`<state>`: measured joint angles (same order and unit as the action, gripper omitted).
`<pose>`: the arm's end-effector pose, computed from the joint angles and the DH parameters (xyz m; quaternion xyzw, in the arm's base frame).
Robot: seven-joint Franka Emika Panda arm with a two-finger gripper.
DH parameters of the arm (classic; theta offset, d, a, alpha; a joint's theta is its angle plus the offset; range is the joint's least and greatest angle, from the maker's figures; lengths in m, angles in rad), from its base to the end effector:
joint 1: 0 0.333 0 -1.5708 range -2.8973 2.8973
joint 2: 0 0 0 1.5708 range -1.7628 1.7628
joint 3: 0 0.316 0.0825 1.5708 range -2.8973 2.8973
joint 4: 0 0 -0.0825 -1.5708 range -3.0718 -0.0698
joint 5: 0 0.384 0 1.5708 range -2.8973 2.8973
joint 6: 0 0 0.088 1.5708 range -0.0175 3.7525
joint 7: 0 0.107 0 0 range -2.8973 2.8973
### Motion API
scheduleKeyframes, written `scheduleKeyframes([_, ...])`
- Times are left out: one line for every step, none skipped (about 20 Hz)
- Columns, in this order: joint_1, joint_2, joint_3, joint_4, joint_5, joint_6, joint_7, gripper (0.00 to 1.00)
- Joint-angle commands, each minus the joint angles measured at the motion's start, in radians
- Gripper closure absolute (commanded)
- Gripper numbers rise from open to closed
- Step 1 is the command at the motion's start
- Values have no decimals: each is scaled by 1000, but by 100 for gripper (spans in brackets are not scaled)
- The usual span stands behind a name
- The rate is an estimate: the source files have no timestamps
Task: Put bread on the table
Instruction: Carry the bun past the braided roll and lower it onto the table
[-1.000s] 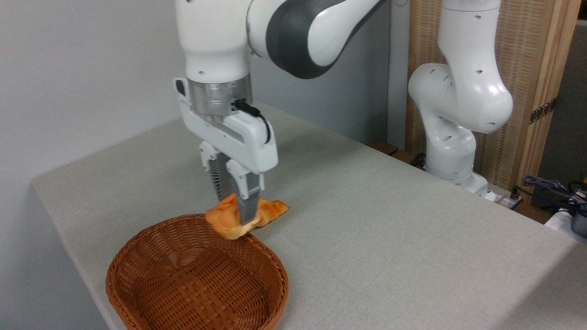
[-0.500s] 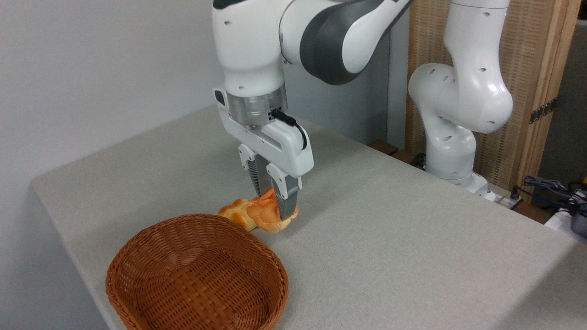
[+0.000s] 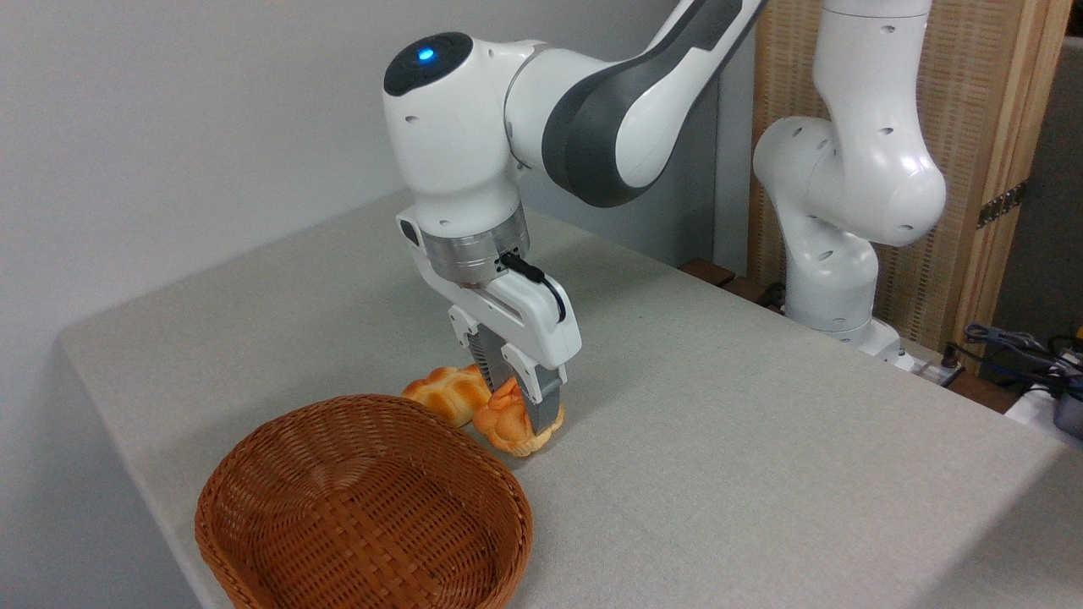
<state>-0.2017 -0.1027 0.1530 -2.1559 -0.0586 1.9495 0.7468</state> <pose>0.5040 -0.0273 0.4348 0.9245 -0.3760 -0.0376 0.0503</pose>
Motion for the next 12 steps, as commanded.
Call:
scheduleKeyframes([-8,-2,8,8,6,9,19,0])
scheduleKeyframes([-7,-2,8,8,8,9,19,0])
scheduleKeyframes([-8,-3,8,10,6,9,17,0])
scheduleKeyframes([-8,-3,8,10,8,9,17,0])
scheduleKeyframes([-8,-3,7,10,8,9,17,0])
scheduleKeyframes([-8,-3,7,10,8,11,17,0])
scheduleKeyframes([-8,-3,7,10,6,11,19,0])
scheduleKeyframes([-8,-5,5,13,6,11,17,0])
scheduleKeyframes([-8,-8,5,18,6,11,17,0])
scheduleKeyframes([-8,-11,5,31,0,11,16,0])
scheduleKeyframes([-8,-14,3,59,-6,11,10,0])
scheduleKeyframes([-8,-14,2,74,-7,9,5,0])
